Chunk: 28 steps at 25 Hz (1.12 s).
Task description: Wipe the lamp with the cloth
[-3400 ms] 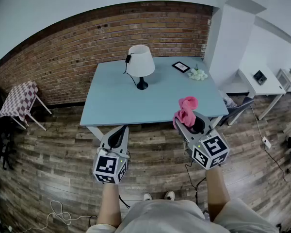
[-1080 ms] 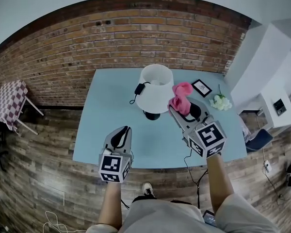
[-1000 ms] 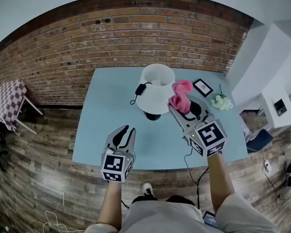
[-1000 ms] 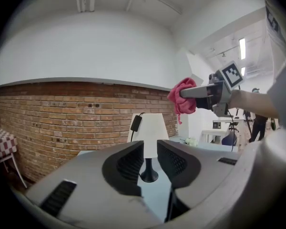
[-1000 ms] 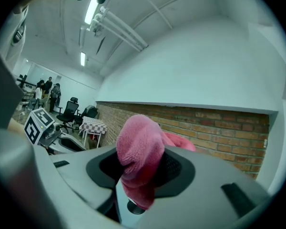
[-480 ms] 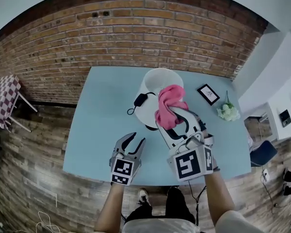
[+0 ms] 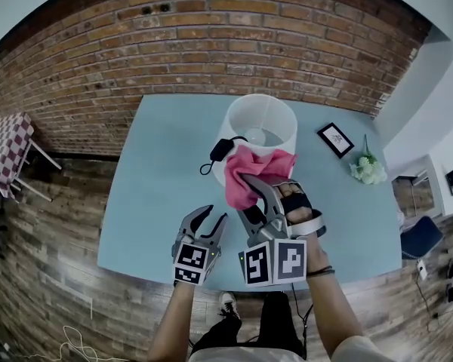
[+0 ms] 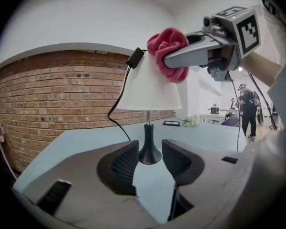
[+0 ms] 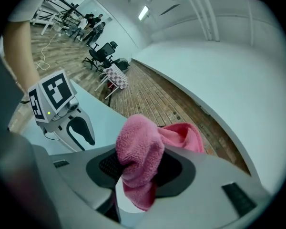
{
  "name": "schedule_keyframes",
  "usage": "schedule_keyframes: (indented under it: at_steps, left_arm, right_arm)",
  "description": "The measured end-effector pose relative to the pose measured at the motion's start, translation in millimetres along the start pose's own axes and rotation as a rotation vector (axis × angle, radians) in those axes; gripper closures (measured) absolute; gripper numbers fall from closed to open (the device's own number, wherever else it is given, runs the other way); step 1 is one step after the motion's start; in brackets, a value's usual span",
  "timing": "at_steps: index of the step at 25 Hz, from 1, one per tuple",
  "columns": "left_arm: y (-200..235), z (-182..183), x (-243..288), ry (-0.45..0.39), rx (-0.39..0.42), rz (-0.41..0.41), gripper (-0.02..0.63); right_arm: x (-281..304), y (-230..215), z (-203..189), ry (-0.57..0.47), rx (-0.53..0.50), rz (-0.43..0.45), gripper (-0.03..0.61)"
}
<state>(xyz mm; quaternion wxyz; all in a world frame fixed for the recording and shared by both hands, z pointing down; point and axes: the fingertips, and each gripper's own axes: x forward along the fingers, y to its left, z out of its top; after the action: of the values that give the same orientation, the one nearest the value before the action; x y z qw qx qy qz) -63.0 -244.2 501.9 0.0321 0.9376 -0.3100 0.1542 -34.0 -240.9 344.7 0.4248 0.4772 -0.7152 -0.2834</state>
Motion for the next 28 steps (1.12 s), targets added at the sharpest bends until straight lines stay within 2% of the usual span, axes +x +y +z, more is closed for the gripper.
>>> schedule_keyframes:
  at_steps: [6,11,15,17,19,21,23,25,28]
  left_arm:
    - [10,-2,6,-0.011,-0.037,0.02,0.428]
    - [4,-6,12,-0.01,-0.033,0.005,0.428]
    - [2,-9,23,-0.031,-0.05,0.009,0.422]
    - [-3,-8,32,-0.052,-0.055,0.002,0.391]
    - [-9,-3,45,-0.081,-0.041,-0.005,0.353]
    - [-14,3,61,-0.109,-0.031,-0.006,0.332]
    - [-17,3,79,-0.121,-0.03,0.004,0.307]
    - [-17,-1,95,-0.098,-0.034,0.038,0.273]
    - [-12,-4,113,-0.08,-0.027,0.113,0.256]
  right_arm:
    - [3,27,-14,0.015,0.001,0.058,0.39]
    - [5,53,-32,0.039,0.011,0.109,0.39]
    - [-2,75,-61,0.074,0.074,0.178,0.385]
    - [-14,70,-76,0.063,0.159,0.184,0.386]
    - [-31,47,-80,0.002,0.276,0.153,0.385]
    - [-44,11,-76,-0.091,0.325,0.078,0.385]
    - [-53,-27,-68,-0.185,0.301,-0.014,0.383]
    - [-57,-56,-61,-0.254,0.254,-0.086,0.382]
    - [-56,-80,-56,-0.305,0.2,-0.14,0.38]
